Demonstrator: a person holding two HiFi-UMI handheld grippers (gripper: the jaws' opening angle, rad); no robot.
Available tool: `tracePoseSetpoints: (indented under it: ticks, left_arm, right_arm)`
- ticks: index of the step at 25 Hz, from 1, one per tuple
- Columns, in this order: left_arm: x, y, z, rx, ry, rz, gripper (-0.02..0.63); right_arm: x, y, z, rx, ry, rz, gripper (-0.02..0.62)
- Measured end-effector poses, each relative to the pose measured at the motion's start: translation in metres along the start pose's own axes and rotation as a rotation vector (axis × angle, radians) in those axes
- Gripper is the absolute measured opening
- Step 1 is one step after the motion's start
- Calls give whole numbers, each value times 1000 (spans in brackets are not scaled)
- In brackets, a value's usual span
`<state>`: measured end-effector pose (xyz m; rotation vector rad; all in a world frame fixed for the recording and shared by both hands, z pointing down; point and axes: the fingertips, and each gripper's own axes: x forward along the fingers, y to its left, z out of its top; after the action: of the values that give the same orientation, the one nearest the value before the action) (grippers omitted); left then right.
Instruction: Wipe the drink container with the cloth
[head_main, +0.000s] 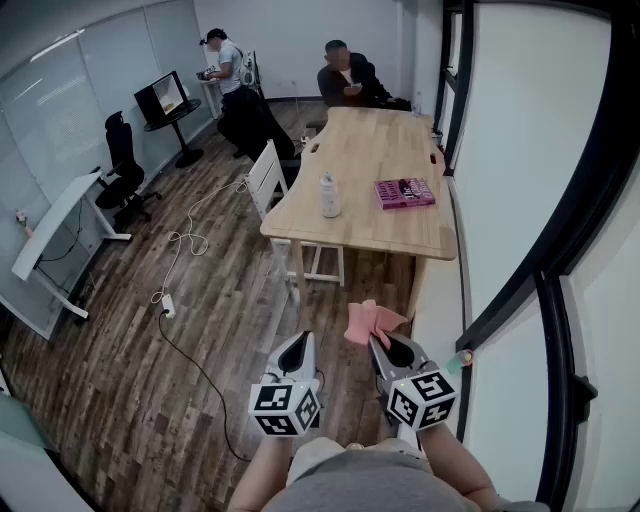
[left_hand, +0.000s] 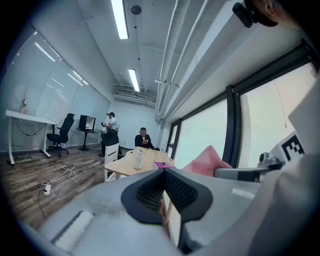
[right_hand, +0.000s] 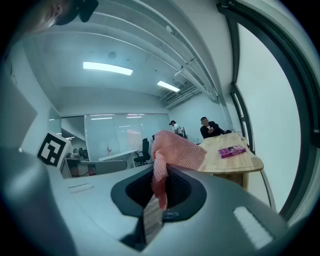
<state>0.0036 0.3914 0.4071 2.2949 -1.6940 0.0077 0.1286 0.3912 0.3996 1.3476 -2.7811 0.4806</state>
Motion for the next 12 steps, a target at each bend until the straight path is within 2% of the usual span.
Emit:
tracePoseSetpoints:
  ticks: [12]
  left_arm:
    - [-6,-2,-1,-14,0,13,2]
  right_arm:
    - [-6,1,-1,-12,2,6,23]
